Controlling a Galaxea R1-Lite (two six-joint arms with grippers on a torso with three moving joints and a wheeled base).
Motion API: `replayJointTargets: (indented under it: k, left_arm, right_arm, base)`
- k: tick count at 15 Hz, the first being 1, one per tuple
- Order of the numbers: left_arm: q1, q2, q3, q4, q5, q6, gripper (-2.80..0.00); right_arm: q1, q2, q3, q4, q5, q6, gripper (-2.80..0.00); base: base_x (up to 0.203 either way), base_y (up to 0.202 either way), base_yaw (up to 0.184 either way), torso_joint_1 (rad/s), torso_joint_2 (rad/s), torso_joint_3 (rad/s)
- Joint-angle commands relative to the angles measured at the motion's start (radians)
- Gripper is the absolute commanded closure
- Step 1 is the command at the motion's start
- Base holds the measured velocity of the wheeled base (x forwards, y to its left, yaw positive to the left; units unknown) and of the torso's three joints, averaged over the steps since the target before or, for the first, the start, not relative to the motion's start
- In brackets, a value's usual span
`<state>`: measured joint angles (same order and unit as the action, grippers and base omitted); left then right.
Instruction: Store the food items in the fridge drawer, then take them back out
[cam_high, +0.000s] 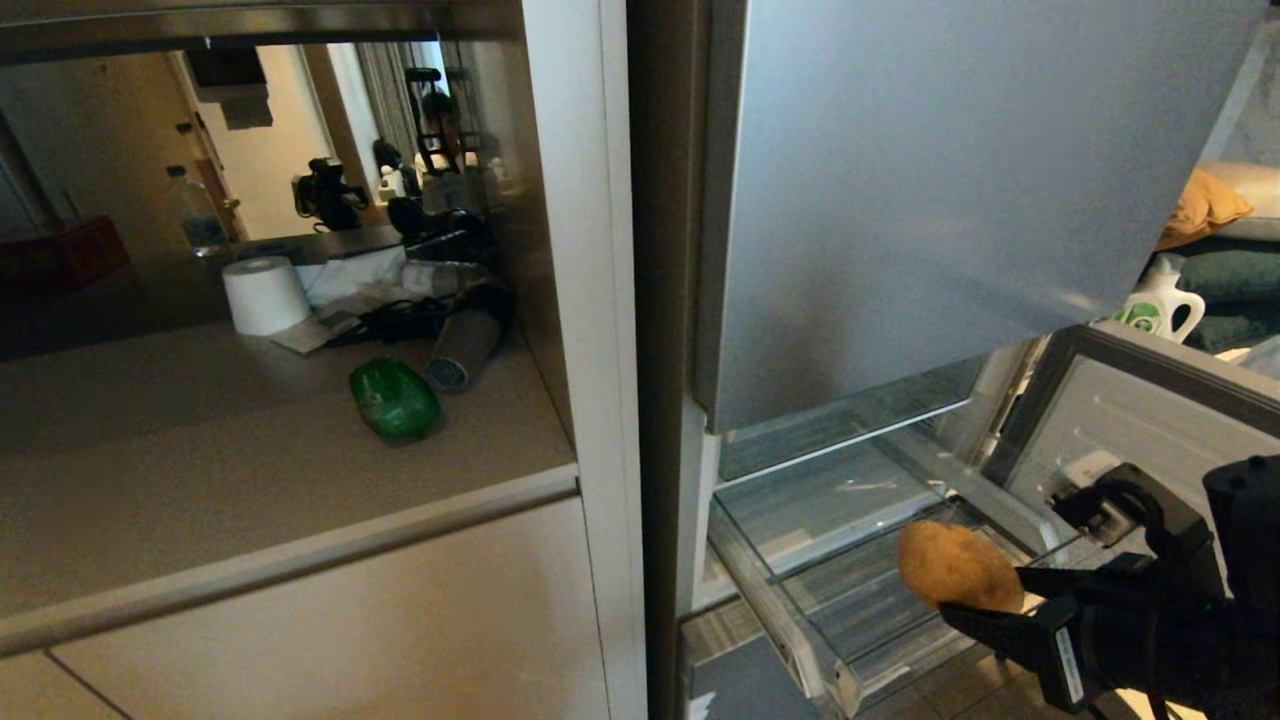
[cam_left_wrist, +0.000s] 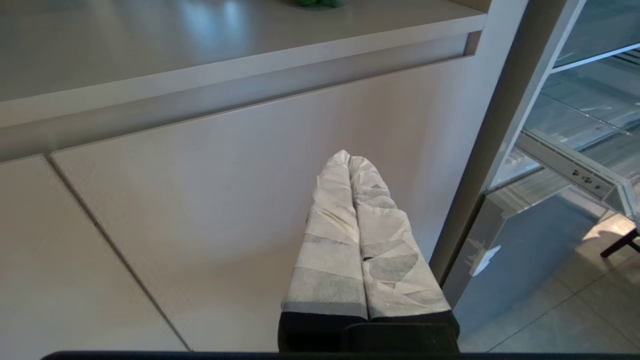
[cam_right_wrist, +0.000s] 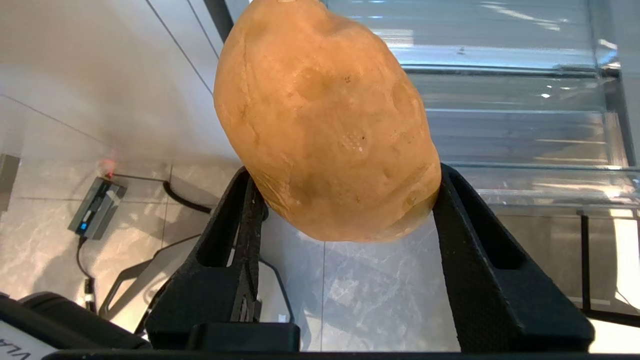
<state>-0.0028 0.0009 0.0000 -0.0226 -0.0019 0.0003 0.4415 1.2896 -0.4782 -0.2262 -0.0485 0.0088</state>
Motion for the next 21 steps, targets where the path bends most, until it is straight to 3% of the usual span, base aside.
replayJointTargets:
  k: [1, 10, 14, 18, 21]
  left_arm:
    - [0.000, 0.001, 0.011, 0.000, 0.000, 0.000, 0.00]
    - [0.000, 0.001, 0.011, 0.000, -0.001, 0.000, 0.00]
    - [0.000, 0.001, 0.011, 0.000, -0.001, 0.000, 0.00]
    - [0.000, 0.001, 0.011, 0.000, -0.001, 0.000, 0.00]
    - [0.000, 0.001, 0.011, 0.000, 0.000, 0.000, 0.00]
  right_arm:
    - [0.001, 0.001, 0.004, -0.002, 0.000, 0.000, 0.00]
    - [0.049, 0.001, 0.030, -0.002, 0.001, 0.000, 0.00]
    - [0.107, 0.007, 0.034, -0.004, 0.002, -0.003, 0.00]
    - [0.215, 0.068, -0.058, -0.008, 0.030, -0.067, 0.00]
    - [0.256, 0.164, -0.184, -0.010, 0.049, -0.067, 0.00]
  base:
    - [0.000, 0.000, 0.000, 0.000, 0.00, 0.000]
    - [-0.001, -0.006, 0.146, 0.001, 0.00, 0.001]
    - [-0.001, -0.009, 0.170, 0.003, 0.00, 0.002]
    - [0.000, -0.004, 0.055, 0.002, 0.00, 0.000]
    - [0.000, 0.000, 0.000, 0.000, 0.00, 0.000]
